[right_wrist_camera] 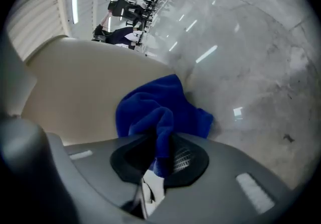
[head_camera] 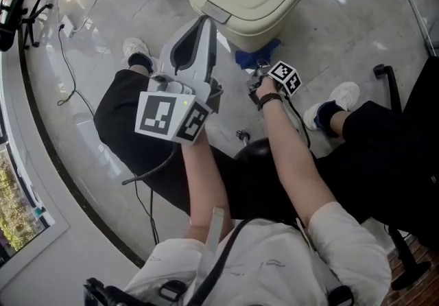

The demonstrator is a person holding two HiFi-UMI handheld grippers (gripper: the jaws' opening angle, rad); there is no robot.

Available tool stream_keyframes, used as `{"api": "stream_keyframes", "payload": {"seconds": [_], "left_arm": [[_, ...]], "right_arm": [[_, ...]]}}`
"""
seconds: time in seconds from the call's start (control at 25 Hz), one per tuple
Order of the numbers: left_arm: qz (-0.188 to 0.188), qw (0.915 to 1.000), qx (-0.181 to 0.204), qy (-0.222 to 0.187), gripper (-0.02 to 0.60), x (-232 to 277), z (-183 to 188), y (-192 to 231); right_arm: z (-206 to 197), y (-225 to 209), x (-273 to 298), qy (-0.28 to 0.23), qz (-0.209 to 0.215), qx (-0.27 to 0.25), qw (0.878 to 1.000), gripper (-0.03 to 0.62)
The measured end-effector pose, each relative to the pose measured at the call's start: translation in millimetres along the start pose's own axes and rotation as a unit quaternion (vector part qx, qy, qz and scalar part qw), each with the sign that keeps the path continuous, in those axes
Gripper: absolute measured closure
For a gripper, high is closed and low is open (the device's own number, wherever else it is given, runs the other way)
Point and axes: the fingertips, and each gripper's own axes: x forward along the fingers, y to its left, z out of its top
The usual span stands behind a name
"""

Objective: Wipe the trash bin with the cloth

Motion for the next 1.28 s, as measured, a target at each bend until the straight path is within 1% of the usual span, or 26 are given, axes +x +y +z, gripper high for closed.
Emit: {"api": "stream_keyframes", "payload": {"seconds": [0.12,0.2,0.24,0.28,0.32,0.4,0.44,0.48,0.52,0.56,0.64,0.68,0.76,0.8,0.84,0.88,0.92,0.96,1.0,1.08,1.12,1.16,1.2,1.28], "left_arm": [[0.004,0.9999,-0.001,0.009,0.581,3,-7,5],[0.006,0.9999,0.001,0.011,0.581,4,-9,7],[0.006,0.9999,0.001,0.011,0.581,4,-9,6],[0.005,0.9999,0.0,0.01,0.581,4,-9,5],[0.004,1.0,-0.001,0.008,0.581,4,-9,4],[0.002,1.0,-0.002,0.002,0.581,4,-6,0],[0.0,1.0,-0.002,-0.002,0.581,4,-3,-2],[-0.002,1.0,-0.002,-0.005,0.581,4,0,-4],[-0.006,0.9999,-0.001,-0.009,0.581,5,4,-6],[-0.01,0.9999,0.0,-0.011,0.581,6,7,-10],[-0.019,0.9997,0.003,-0.017,0.581,7,13,-16],[-0.022,0.9996,0.003,-0.02,0.581,7,16,-18],[-0.024,0.9994,0.004,-0.026,0.581,7,20,-20],[-0.023,0.9993,0.005,-0.028,0.581,7,21,-20],[-0.021,0.9994,0.008,-0.028,0.581,7,22,-20],[-0.018,0.9994,0.012,-0.028,0.581,8,22,-21],[-0.017,0.9994,0.015,-0.027,0.581,8,23,-21],[-0.017,0.9993,0.017,-0.027,0.581,8,23,-22],[-0.018,0.9993,0.018,-0.027,0.581,8,23,-23],[-0.018,0.9994,0.019,-0.023,0.581,9,21,-24],[-0.016,0.9995,0.021,-0.02,0.581,9,19,-23],[-0.013,0.9995,0.022,-0.018,0.581,9,18,-22],[-0.008,0.9996,0.022,-0.017,0.581,9,17,-20],[-0.004,0.9996,0.021,-0.017,0.581,11,15,-18]], "right_arm": [[-3,-16,9,0.02,-0.028,0.011,0.999,0.551],[0,-12,4,0.026,-0.033,0.008,0.999,0.551],[5,-4,-3,0.022,-0.03,-0.003,0.999,0.551],[12,7,-12,0.014,-0.024,-0.026,0.999,0.551],[22,22,-23,0.004,-0.013,-0.064,0.998,0.551],[45,65,-50,-0.024,0.024,-0.153,0.988,0.551],[57,92,-66,-0.043,0.055,-0.18,0.981,0.551],[69,122,-85,-0.067,0.095,-0.187,0.975,0.551],[82,154,-106,-0.094,0.144,-0.179,0.969,0.551],[96,188,-129,-0.12,0.197,-0.172,0.958,0.551],[123,251,-176,-0.154,0.296,-0.193,0.923,0.553],[130,278,-195,-0.154,0.341,-0.198,0.906,0.553],[126,327,-227,-0.119,0.422,-0.19,0.878,0.553],[119,347,-239,-0.098,0.452,-0.188,0.866,0.553],[112,362,-249,-0.082,0.475,-0.186,0.856,0.553],[106,371,-254,-0.071,0.49,-0.183,0.849,0.551],[102,374,-253,-0.066,0.496,-0.178,0.847,0.552],[98,370,-246,-0.062,0.493,-0.17,0.851,0.552],[94,362,-234,-0.057,0.481,-0.161,0.86,0.551],[86,332,-205,-0.047,0.436,-0.151,0.886,0.552],[83,316,-193,-0.043,0.41,-0.154,0.898,0.553],[81,302,-183,-0.036,0.387,-0.164,0.907,0.553],[78,291,-175,-0.022,0.372,-0.182,0.91,0.553],[69,278,-166,0.026,0.36,-0.219,0.907,0.553]]}}
